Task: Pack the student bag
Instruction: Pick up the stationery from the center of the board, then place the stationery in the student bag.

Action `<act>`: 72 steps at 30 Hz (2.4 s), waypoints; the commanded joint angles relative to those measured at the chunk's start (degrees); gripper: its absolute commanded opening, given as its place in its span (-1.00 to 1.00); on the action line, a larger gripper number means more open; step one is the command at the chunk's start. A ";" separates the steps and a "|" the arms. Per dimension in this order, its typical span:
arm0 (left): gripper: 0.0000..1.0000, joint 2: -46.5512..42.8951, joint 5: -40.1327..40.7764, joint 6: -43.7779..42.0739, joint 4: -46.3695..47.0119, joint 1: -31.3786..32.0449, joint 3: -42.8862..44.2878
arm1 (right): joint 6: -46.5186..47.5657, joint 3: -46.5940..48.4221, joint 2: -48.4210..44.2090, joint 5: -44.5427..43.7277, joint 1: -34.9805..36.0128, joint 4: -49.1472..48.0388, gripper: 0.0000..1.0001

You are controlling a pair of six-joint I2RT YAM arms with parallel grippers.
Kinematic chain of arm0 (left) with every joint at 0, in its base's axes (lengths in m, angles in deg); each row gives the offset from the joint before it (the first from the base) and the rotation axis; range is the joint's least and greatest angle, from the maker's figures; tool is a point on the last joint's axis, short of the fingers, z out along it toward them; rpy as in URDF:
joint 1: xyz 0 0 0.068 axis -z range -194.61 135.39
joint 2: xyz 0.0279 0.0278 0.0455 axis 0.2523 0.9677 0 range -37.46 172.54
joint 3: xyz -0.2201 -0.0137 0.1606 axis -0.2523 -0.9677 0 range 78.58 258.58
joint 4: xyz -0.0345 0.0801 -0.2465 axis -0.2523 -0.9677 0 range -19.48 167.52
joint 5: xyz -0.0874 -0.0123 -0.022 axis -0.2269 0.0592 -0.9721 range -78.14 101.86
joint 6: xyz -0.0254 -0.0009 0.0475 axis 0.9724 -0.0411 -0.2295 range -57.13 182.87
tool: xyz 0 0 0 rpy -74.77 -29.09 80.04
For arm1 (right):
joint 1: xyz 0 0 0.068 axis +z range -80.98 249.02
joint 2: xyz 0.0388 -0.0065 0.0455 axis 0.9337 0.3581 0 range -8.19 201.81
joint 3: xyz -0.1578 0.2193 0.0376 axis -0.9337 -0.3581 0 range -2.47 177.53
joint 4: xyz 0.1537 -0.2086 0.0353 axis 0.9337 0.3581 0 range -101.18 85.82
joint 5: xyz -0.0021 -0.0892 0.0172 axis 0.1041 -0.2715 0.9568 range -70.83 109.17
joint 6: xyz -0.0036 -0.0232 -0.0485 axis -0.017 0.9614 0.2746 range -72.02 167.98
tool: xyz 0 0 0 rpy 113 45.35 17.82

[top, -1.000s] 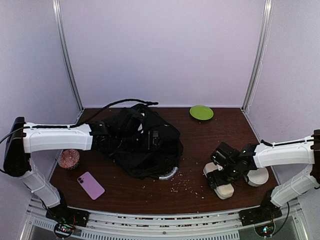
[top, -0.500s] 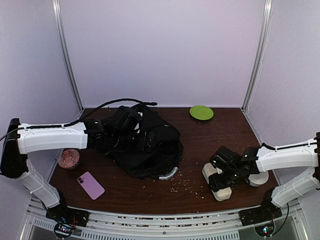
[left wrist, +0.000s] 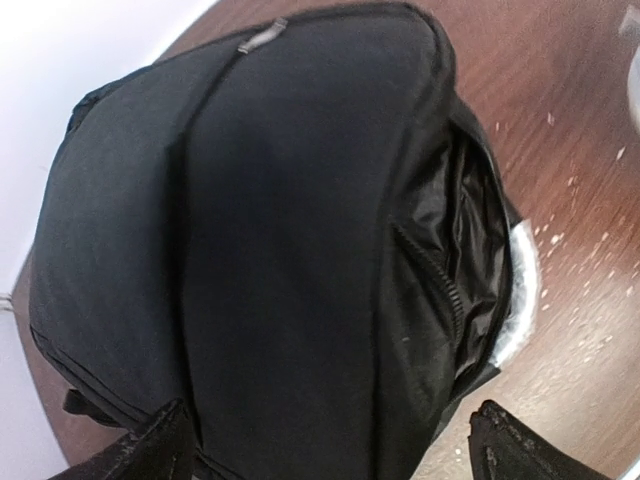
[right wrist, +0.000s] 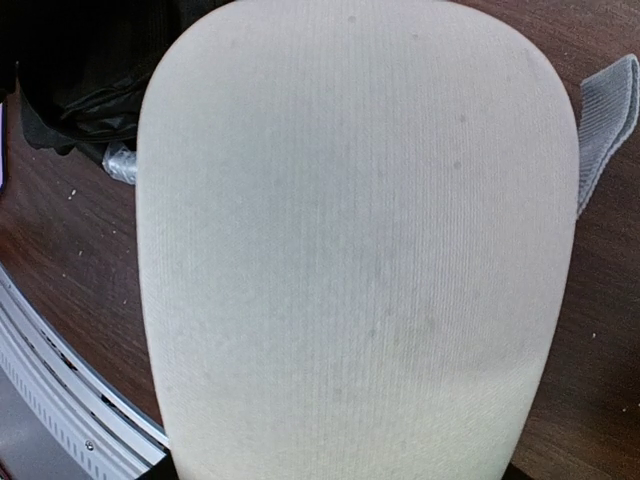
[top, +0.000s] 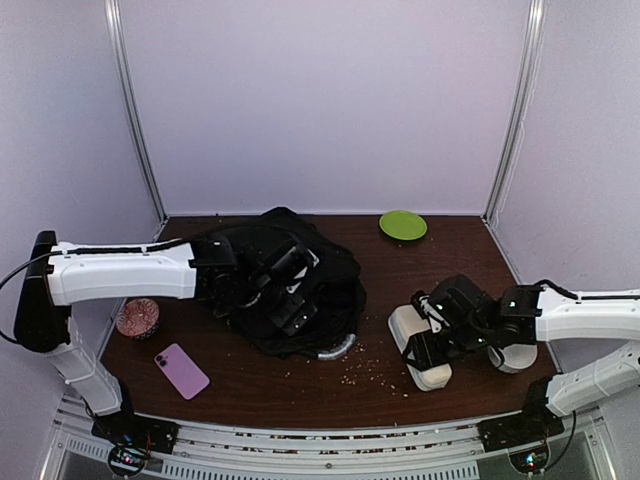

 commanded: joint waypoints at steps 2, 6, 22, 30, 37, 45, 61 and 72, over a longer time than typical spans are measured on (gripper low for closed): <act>0.96 7.36 7.65 -5.34 -3.93 1.00 3.89 | -0.40 2.04 -1.85 1.30 0.85 -2.75 0.12; 0.88 11.57 10.68 -5.19 -5.60 0.51 6.57 | -0.59 1.95 -2.28 2.33 1.43 -3.56 0.12; -1.00 -5.82 4.78 3.89 2.04 -1.51 4.47 | 0.58 11.82 11.79 11.19 7.07 -19.75 0.11; -1.00 -11.10 -0.73 8.80 8.11 -1.55 0.30 | 2.40 26.01 28.71 14.32 8.90 -21.39 0.10; -1.00 -11.44 -2.55 15.14 10.88 -1.51 -1.21 | 4.03 34.33 40.65 10.30 8.98 -22.20 0.10; -1.00 -10.82 -1.68 21.68 15.21 -1.51 -3.59 | 4.63 37.47 45.93 2.53 8.98 -21.51 0.51; -1.00 -6.78 -0.46 25.54 14.82 -1.50 -1.87 | -2.07 12.89 23.33 -1.29 11.42 -29.74 0.87; -1.00 -7.13 -2.98 29.89 15.53 -1.50 -2.66 | -8.38 6.00 29.69 -11.40 15.16 -48.15 0.87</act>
